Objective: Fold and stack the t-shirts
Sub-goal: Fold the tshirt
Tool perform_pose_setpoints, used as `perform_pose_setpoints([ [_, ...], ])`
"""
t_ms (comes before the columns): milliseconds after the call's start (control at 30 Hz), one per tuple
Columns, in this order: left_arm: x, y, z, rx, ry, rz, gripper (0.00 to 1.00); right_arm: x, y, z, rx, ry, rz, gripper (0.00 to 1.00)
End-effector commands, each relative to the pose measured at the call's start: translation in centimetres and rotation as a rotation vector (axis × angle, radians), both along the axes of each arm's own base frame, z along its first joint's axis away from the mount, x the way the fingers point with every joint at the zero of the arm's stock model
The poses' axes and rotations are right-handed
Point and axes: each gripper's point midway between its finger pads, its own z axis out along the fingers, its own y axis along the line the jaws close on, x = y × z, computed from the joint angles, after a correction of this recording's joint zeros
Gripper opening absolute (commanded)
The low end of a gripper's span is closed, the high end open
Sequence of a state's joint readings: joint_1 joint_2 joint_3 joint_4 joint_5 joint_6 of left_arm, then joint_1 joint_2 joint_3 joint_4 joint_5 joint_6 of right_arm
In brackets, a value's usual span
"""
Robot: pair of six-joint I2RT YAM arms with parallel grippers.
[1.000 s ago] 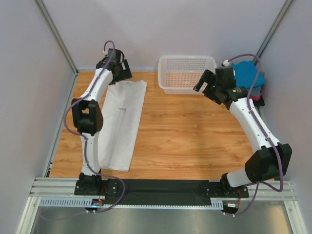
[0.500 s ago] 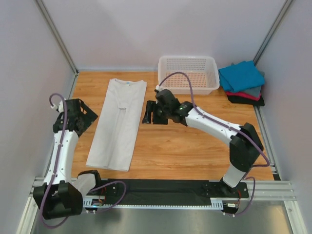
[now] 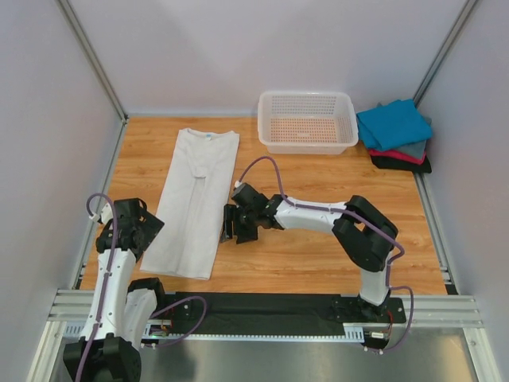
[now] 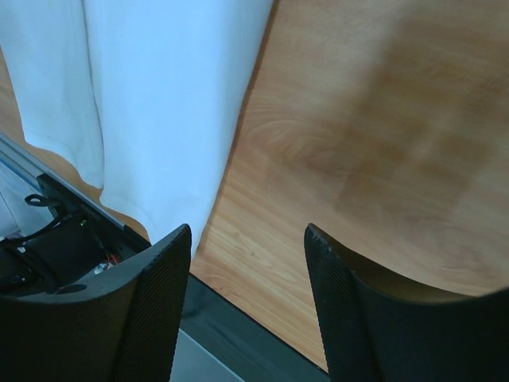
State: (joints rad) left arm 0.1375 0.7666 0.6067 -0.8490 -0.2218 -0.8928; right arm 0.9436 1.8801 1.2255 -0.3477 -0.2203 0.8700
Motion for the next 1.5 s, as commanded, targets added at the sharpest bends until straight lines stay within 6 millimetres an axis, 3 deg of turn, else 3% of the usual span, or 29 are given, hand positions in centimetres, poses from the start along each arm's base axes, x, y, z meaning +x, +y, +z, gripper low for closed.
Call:
perform_pose_setpoints([
  [0, 0.4, 0.5, 0.4, 0.015, -0.056, 0.039, 0.94, -2.0, 3.6, 1.1, 0.100, -0.001, 0.022, 0.61],
  [200, 0.1, 1.3, 0.8, 0.037, -0.068, 0.100, 0.93, -5.9, 3.8, -0.5, 0.156, 0.160, -0.111, 0.61],
  [367, 0.0, 1.6, 1.0, 0.046, -0.073, 0.124, 0.93, -7.1, 3.8, -0.9, 0.177, 0.230, -0.199, 0.62],
  [600, -0.5, 1.9, 1.4, 0.059, -0.089, 0.156, 0.93, -9.3, 5.9, -1.4, 0.221, 0.302, -0.206, 0.61],
  [833, -1.4, 2.5, 1.7, 0.077, -0.111, 0.209, 0.94, -10.5, 4.8, -3.5, 0.168, 0.355, -0.301, 0.58],
  [1033, -1.9, 2.7, 1.9, 0.087, -0.115, 0.220, 0.94, -10.1, 5.9, -3.7, 0.214, 0.356, -0.326, 0.55],
  [1167, -2.2, 2.8, 2.1, 0.094, -0.123, 0.227, 0.94, -9.7, 6.6, -4.0, 0.223, 0.340, -0.328, 0.48],
  [1267, -2.3, 2.9, 2.1, 0.098, -0.125, 0.237, 0.94, -9.8, 6.5, -4.4, 0.211, 0.333, -0.319, 0.32],
  [1467, -2.3, 2.7, 1.7, 0.093, -0.114, 0.223, 0.94, -9.9, 4.7, -5.7, 0.147, 0.321, -0.303, 0.10],
])
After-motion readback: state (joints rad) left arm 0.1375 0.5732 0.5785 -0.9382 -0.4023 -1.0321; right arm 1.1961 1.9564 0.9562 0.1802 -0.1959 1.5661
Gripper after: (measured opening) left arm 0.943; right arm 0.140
